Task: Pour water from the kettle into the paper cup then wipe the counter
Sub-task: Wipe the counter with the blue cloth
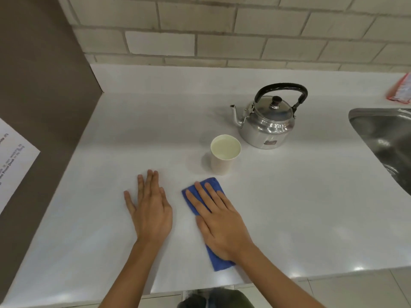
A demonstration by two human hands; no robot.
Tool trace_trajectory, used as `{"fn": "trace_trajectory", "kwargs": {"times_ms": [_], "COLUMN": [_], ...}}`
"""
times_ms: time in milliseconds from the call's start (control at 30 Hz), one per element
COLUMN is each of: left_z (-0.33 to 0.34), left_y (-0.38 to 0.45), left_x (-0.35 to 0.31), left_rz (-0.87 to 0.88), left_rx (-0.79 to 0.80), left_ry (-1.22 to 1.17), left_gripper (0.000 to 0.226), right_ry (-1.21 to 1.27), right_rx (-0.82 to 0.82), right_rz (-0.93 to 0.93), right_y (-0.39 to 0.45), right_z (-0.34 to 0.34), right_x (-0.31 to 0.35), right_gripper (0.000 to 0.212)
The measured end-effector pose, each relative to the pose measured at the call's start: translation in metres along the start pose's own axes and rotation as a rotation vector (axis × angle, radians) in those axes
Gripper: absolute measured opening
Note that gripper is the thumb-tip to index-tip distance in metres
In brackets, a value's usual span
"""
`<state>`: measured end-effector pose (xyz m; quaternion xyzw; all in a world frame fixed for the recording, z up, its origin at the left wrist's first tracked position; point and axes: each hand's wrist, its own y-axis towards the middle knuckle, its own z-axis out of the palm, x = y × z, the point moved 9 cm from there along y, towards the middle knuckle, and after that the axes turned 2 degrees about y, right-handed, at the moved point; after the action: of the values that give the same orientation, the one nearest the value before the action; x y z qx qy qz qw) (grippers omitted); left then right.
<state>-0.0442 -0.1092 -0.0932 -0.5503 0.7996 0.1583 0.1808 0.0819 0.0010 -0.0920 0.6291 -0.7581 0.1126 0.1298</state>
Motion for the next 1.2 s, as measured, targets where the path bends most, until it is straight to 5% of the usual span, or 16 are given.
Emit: {"fn": "trace_trajectory", "kwargs": {"times_ms": [267,467,633,867,1067,1200], "left_z": [0.027,0.035,0.037,0.037,0.041,0.042], "left_y": [-0.021,-0.026,-0.029,-0.031,-0.030,-0.030], "left_x": [-0.061,-0.069,-0.074,-0.078,-0.076,-0.076], "left_rz": [0.107,0.102,0.074,0.105,0.106,0.119], "left_rx": [0.105,0.134,0.145,0.141,0.148,0.143], "left_ry": [0.007,0.065,0.081,0.118,0.133,0.139], "left_gripper": [0.053,0.054,0.055,0.056,0.057,0.057], "right_ry": [-0.006,-0.076,-0.061,-0.093,-0.018,-0.112], "right_rx": [-0.015,-0.137,-0.068,-0.128,-0.108,-0.143], "right_rz": [0.161,0.427,0.261,0.591,0.316,0.575], "right_y": [-0.063,-0.019,-0.054,-0.034,-0.078,-0.073], "right_z": [-0.035,-0.056,-0.047,-0.080,-0.058,-0.093], "right_x": [-0.084,-0.134,-0.124,-0.196,-0.152,-0.240], "right_gripper": [0.056,0.058,0.056,0.057,0.058,0.056]}}
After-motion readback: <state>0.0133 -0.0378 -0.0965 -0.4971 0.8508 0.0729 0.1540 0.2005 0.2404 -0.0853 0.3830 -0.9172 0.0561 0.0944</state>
